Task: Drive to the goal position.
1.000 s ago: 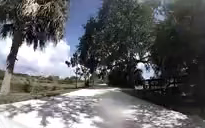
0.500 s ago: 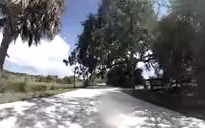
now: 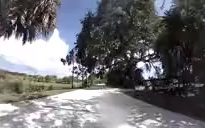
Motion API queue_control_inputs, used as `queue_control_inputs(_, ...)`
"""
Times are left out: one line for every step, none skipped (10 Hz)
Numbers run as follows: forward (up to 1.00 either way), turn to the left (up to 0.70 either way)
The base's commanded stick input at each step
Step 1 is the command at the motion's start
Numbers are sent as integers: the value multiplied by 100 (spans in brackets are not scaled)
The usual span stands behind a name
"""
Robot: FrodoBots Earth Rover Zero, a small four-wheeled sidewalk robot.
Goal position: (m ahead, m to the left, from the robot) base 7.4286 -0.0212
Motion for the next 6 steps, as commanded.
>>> queue_control_inputs(85,0)
queue_control_inputs(85,0)
queue_control_inputs(85,0)
queue_control_inputs(85,0)
queue_control_inputs(85,0)
queue_control_inputs(85,0)
